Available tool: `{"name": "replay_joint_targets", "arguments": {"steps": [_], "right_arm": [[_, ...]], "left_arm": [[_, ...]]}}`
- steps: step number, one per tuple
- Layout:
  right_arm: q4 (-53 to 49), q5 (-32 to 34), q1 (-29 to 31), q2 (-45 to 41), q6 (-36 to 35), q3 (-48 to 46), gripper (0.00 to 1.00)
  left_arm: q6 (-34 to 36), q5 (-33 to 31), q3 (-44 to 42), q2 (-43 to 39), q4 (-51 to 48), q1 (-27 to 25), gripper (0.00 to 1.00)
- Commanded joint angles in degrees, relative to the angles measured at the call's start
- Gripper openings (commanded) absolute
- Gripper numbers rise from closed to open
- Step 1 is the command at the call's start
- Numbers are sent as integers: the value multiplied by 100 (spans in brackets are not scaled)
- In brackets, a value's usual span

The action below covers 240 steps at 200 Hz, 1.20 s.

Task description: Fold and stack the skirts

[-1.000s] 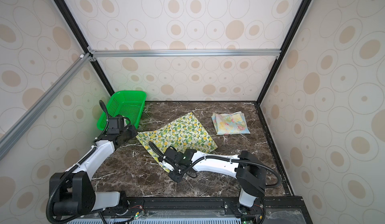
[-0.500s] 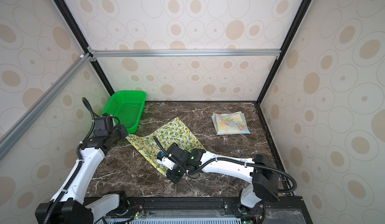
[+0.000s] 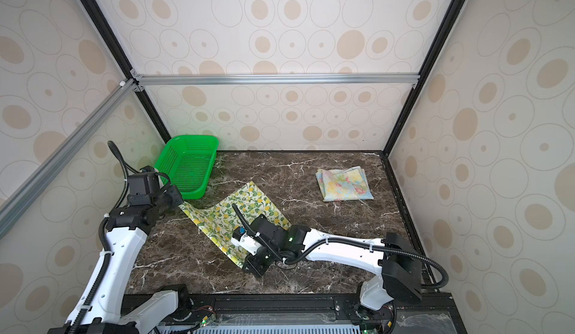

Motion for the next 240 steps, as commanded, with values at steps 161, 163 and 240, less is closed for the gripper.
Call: {"name": "replay_joint_targets", "arguments": {"steps": [161,163,240], "right_arm": [[-557,-832,-2009,-73,187,-225,0],[-565,-841,-2025,-68,179,-220,0],[-545,-1011,-2344,423,255,-261,0]], "left_arm": [[-496,46,2000,3335,1750,-1707,0],[-489,50,2027,3372,1761,-1723,0],[-460,101,2724,4634,1926,-2013,0]]}}
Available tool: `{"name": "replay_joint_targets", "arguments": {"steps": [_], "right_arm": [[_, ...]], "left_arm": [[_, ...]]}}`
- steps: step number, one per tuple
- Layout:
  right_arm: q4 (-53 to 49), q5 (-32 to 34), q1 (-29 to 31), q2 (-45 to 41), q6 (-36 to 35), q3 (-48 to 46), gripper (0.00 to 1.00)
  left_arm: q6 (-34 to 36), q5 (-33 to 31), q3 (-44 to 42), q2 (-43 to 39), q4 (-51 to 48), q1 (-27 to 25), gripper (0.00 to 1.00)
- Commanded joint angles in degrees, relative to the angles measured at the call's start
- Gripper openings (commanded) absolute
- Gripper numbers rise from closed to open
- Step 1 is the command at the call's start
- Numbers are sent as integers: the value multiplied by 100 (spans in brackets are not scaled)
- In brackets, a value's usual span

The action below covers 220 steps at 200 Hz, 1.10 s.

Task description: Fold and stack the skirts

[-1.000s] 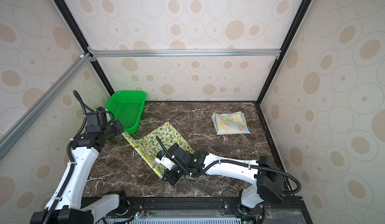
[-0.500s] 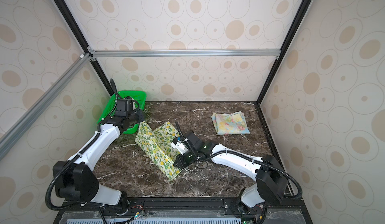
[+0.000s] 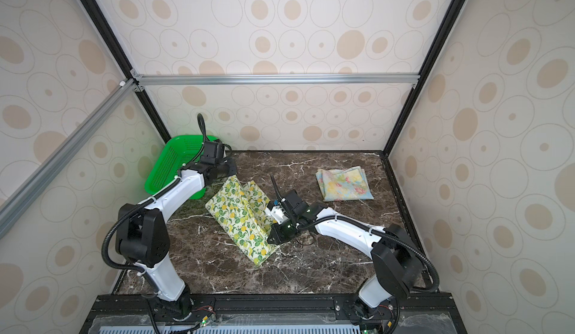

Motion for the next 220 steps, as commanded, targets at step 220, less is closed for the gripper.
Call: {"name": "replay_joint_targets", "arguments": {"steps": [220], "right_arm": [[-550,336,-566,805,-4,435,0]], "left_arm": [[-83,-231,1192,1735,268,-97,0]]}}
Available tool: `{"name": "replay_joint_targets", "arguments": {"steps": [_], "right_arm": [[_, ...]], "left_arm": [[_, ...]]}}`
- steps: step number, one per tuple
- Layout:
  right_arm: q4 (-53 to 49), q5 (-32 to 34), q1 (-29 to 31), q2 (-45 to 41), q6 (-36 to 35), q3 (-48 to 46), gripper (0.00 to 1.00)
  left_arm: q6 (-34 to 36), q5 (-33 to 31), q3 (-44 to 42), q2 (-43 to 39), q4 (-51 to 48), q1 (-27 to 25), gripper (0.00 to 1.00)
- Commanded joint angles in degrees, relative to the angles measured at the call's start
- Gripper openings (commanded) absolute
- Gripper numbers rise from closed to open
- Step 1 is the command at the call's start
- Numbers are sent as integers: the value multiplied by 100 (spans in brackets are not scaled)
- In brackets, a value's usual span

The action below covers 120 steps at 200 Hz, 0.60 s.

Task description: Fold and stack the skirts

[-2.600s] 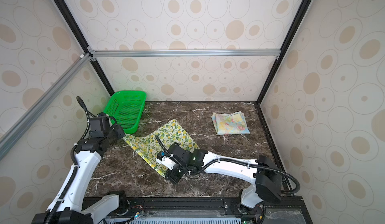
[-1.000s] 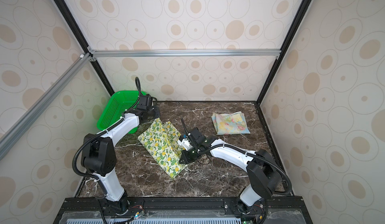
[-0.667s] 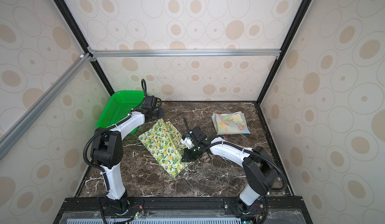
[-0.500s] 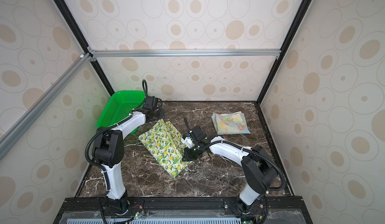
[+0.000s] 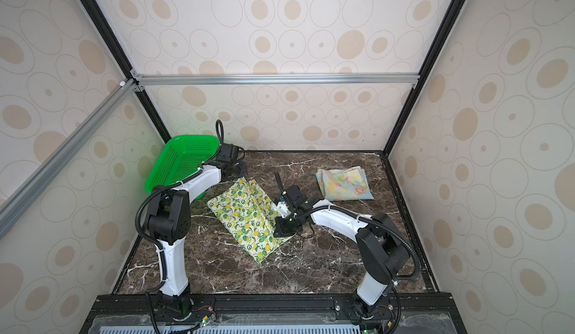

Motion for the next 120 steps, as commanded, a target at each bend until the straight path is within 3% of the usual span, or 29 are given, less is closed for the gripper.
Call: {"name": "replay_joint_targets", "arguments": {"steps": [1,120], "right_arm": [[-257,50,-55,97,-2,79,0],[-564,513,-162,446,-52,337,0]], "left_arm": [[-61,-107,272,137,138,-3,0],[-165,128,404,601,393,-11,0]]}}
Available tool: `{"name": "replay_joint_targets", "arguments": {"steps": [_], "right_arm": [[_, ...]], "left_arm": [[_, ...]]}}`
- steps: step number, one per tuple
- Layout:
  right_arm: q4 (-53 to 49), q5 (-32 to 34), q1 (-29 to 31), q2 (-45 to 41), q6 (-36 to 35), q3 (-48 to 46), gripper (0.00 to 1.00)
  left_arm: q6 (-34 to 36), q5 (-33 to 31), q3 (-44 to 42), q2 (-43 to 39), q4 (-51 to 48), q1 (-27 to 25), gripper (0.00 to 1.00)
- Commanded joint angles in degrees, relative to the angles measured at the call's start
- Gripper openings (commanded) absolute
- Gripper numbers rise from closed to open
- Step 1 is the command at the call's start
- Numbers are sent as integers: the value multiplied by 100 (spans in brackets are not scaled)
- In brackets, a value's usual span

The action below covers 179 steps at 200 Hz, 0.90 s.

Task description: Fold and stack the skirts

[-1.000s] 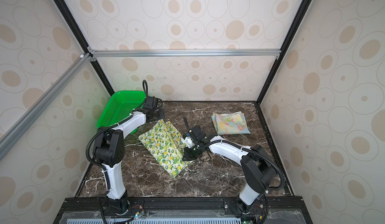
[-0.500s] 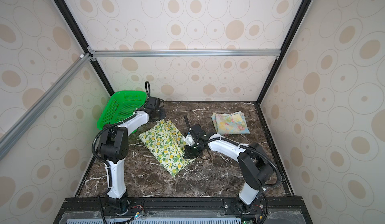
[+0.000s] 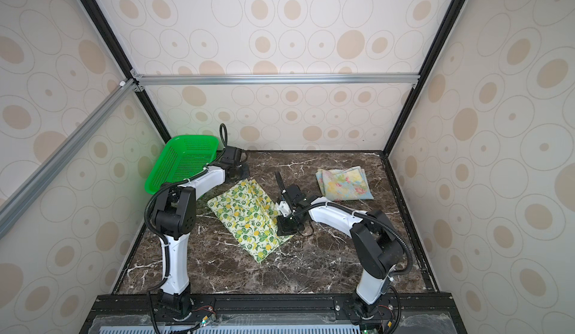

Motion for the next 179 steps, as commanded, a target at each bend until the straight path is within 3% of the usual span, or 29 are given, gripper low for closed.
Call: {"name": "replay_joint_targets", "arguments": {"steps": [1,97,179], "right_arm": [[-319,164,-42,120,-49,136,0],[-593,569,-65,451,-233,454,0],[-653,888,-156,583,-307,574,10]], "left_arm": [[-95,-38,237,119,179,-11,0],[-199,160,371,457,341,-11,0],[-286,613,174,504,872,-24,0]]}}
